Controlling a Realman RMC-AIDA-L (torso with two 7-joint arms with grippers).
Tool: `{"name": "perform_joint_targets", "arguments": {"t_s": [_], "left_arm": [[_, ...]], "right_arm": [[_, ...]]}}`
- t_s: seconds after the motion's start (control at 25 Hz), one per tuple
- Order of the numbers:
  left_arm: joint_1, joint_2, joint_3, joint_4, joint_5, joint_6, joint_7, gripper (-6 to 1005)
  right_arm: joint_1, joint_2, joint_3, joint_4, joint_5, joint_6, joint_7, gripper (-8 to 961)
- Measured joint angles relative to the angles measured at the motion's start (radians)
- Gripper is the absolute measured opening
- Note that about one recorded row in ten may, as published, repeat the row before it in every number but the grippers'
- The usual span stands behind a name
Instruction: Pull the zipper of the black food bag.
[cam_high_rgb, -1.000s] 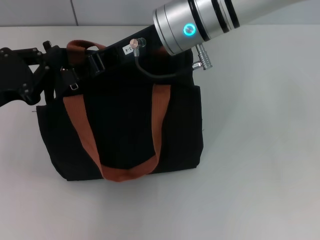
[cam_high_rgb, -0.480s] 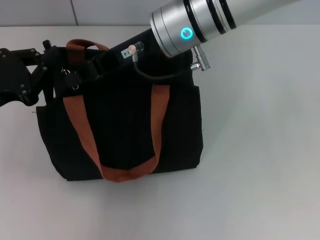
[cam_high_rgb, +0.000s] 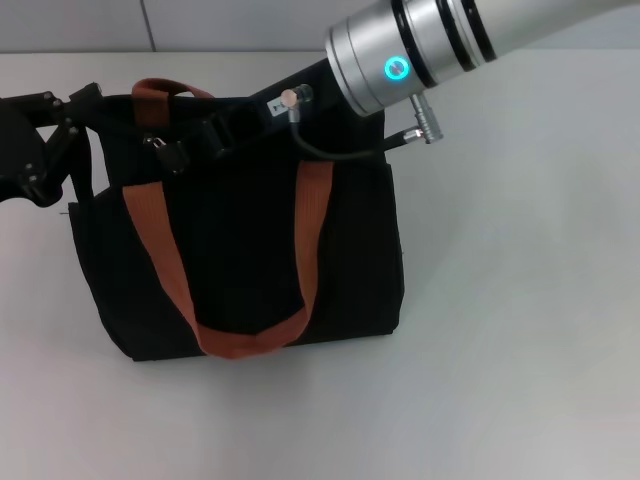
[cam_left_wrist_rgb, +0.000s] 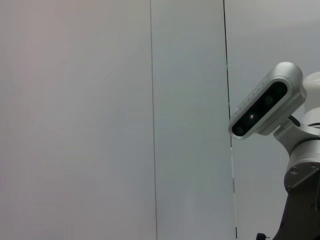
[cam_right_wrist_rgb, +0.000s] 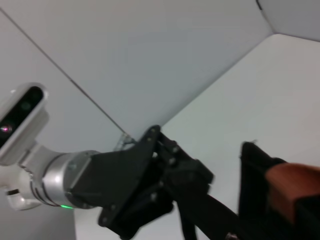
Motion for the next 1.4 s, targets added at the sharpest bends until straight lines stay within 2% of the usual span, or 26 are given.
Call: {"name": "perform_joint_targets", "arguments": {"t_s": [0.36, 0.52, 0.56, 0.72, 0.92, 1.24, 1.36, 1.4], "left_arm": [[0.0, 0.001, -0.003, 0.001, 0.0, 0.0, 0.0, 46], [-0.001, 0.002, -0.003, 0.002, 0.0, -0.001, 0.0, 47], [-0.001, 0.002, -0.003, 0.002, 0.0, -0.001, 0.0, 47], [-0.001, 0.002, -0.003, 0.003, 0.0, -0.006, 0.0, 48], [-0.001, 0.003, -0.013, 0.003, 0.0, -0.008, 0.0, 49], [-0.003, 0.004, -0.016, 0.002, 0.0, -0.009, 0.0, 50], [-0.003, 0.002, -0.017, 0.001, 0.0, -0.01, 0.0, 51], [-0.003, 0.002, -0.017, 0.001, 0.0, -0.01, 0.0, 51]], "right_arm": [[-0.083, -0.003, 0.007, -0.1, -0.088, -0.007, 0.081, -1], [-0.169, -0.005, 0.029, -0.226, -0.176, -0.012, 0.161, -1], [-0.169, -0.005, 0.029, -0.226, -0.176, -0.012, 0.161, 0], [-0.255, -0.005, 0.117, -0.342, -0.246, -0.05, 0.202, 0], [-0.311, -0.005, 0.197, -0.388, -0.269, -0.089, 0.205, 1], [-0.342, -0.004, 0.224, -0.409, -0.247, -0.118, 0.164, 18], [-0.386, -0.004, 0.262, -0.398, -0.113, -0.129, 0.035, 26], [-0.386, -0.004, 0.262, -0.398, -0.113, -0.129, 0.035, 29]]}}
